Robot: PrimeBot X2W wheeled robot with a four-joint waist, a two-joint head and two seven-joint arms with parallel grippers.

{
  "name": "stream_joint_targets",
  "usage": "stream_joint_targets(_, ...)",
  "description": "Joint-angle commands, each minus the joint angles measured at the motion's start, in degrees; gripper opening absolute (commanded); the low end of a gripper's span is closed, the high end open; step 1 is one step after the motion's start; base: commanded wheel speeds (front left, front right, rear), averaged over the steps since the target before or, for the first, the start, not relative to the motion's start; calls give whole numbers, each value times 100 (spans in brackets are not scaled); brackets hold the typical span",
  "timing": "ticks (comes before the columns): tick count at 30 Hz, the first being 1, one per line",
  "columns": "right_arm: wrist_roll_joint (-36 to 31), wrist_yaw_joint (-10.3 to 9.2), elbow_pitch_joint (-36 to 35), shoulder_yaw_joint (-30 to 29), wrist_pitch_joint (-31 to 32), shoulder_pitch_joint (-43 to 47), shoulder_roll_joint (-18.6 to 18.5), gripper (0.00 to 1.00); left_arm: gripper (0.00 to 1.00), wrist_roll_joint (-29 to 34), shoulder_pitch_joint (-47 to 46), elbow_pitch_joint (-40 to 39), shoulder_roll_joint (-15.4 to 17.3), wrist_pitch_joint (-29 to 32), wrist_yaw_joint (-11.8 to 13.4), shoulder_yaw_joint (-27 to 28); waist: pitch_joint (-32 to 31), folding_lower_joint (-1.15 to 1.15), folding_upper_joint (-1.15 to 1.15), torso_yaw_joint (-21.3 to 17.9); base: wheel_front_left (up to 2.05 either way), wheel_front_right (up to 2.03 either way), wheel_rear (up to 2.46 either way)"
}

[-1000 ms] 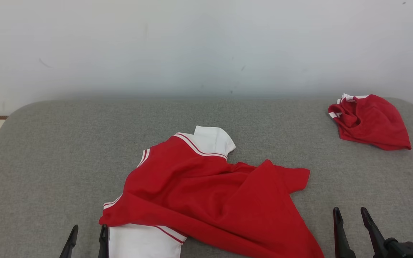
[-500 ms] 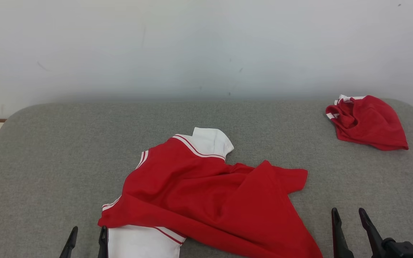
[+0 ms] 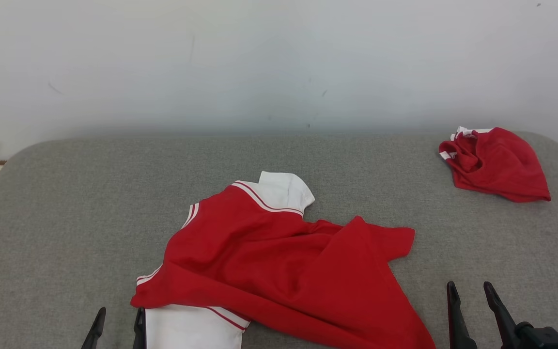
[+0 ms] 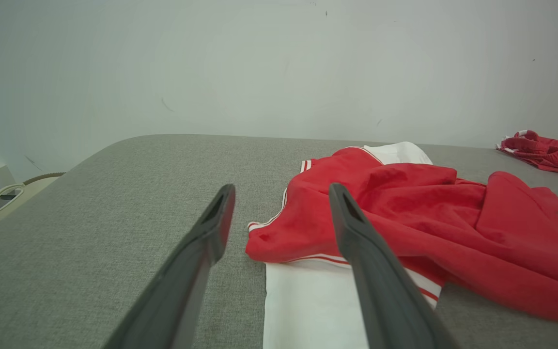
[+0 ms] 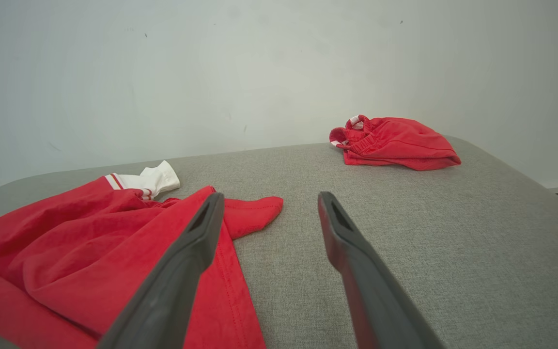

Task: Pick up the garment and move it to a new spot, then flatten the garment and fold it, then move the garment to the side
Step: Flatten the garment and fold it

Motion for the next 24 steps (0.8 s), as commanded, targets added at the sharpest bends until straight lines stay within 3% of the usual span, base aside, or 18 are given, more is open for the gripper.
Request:
stream_joint_targets(1, -38, -4, 0, 0, -8, 23, 6, 100, 100, 52, 23, 14, 9, -31, 6, 24, 11, 0, 0, -1, 0, 0, 0)
stream_joint_targets(17, -29, -5, 47, 22, -14, 4, 16, 100, 100, 56, -12, 92, 21, -31, 5, 67, 8, 0, 0, 14, 0, 0, 0)
stream_joint_targets(24, 267, -5, 377, 240, 641, 184, -211, 100, 100, -326, 144, 523, -4, -30, -150, -52, -89, 0, 0, 24, 0, 0, 0)
